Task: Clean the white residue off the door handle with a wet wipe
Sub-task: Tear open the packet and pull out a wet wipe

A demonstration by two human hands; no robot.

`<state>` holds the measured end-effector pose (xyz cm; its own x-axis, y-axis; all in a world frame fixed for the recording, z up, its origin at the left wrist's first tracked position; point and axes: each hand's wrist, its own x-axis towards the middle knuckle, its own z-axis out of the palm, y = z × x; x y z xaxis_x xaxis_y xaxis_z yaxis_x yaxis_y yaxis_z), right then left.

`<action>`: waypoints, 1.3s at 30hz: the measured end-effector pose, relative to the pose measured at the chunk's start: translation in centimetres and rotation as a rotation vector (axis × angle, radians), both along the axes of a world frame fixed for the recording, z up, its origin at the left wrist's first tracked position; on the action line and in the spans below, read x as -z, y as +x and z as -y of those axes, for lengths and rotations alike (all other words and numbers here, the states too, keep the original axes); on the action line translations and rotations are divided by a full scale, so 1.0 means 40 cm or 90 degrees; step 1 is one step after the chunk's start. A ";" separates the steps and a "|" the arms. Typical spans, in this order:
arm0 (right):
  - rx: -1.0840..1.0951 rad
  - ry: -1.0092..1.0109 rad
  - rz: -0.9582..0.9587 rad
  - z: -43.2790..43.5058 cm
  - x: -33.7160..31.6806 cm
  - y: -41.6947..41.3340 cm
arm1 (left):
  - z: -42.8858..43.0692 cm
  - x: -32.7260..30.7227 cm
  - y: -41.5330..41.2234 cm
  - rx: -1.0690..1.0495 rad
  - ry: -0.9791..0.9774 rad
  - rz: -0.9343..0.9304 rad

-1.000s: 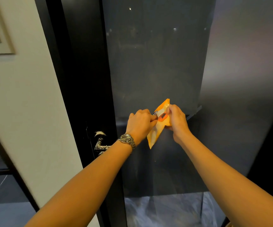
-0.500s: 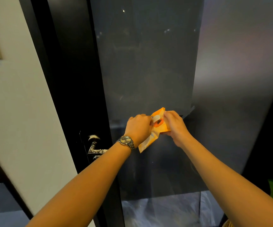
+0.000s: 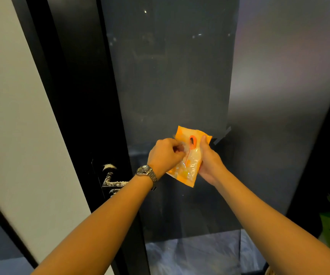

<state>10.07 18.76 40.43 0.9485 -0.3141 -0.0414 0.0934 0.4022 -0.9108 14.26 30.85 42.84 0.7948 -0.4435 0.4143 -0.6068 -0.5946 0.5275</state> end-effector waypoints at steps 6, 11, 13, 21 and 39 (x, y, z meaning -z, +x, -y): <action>0.010 -0.004 0.006 -0.005 -0.009 0.001 | 0.011 0.011 -0.009 -0.067 -0.068 0.035; 0.003 -0.094 0.024 -0.002 -0.005 -0.001 | 0.017 0.000 -0.007 -0.042 -0.170 -0.033; 0.000 -0.133 0.030 -0.008 0.002 -0.005 | 0.015 -0.005 -0.001 -0.034 -0.182 -0.041; 0.125 -0.094 -0.022 -0.006 -0.011 0.010 | 0.018 -0.009 -0.002 0.021 -0.143 -0.048; -0.122 0.021 0.025 0.024 -0.023 -0.031 | -0.020 -0.012 0.000 0.133 -0.100 -0.066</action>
